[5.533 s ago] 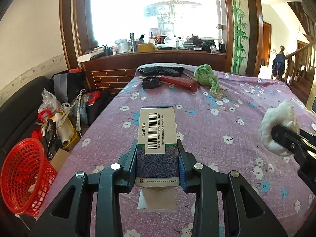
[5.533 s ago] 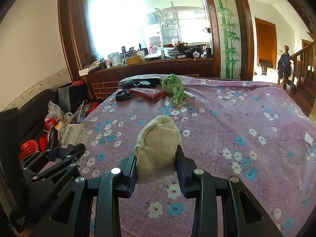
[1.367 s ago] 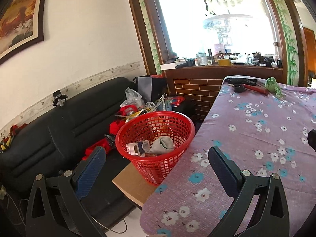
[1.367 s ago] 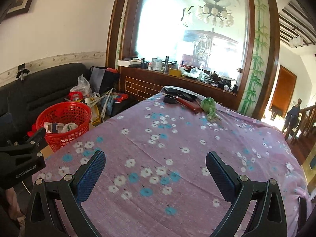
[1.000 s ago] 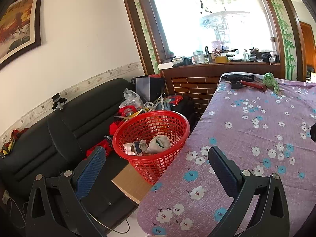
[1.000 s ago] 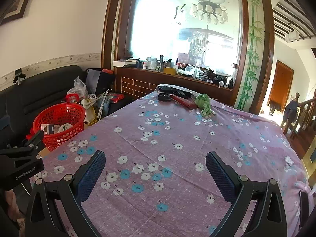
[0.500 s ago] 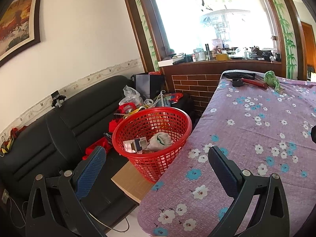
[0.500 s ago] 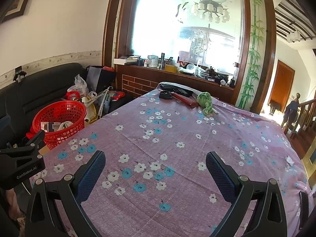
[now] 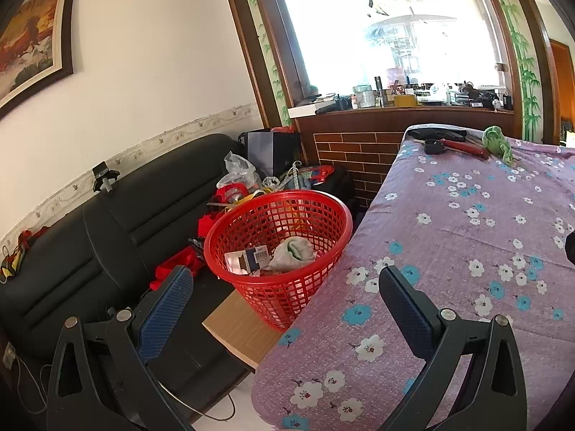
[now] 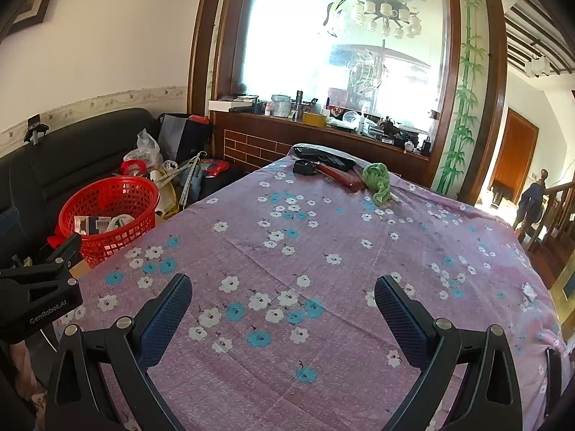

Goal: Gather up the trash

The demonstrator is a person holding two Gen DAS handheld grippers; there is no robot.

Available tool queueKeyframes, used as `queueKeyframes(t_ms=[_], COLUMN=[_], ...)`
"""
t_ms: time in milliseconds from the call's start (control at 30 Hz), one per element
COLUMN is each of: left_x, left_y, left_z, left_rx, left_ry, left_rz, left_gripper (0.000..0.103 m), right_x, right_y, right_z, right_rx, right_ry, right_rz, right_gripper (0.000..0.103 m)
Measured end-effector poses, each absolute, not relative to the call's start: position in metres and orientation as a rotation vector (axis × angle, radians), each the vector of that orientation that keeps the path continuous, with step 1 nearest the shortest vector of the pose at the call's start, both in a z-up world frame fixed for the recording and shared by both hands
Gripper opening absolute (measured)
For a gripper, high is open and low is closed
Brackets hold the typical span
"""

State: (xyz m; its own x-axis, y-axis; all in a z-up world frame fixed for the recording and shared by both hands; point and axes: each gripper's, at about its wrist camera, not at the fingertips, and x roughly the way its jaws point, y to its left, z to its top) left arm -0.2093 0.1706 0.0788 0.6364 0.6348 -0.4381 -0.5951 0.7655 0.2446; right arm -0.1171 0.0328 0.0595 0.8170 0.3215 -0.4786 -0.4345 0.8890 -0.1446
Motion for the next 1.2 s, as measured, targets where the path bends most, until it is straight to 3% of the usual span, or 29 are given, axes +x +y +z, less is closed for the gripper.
queueKeyframes(t_ms=[1200], left_x=[-0.2115], left_y=[0.1760], left_z=[0.0750], left_rx=[0.068], left_ry=[0.537], left_rz=[0.707], left_gripper=[0.103], right_x=[-0.1171], right_y=[0.0384], right_z=[0.0517], right_rx=[-0.262], right_ry=[0.479], right_rz=[0.411], right_gripper=[0.103])
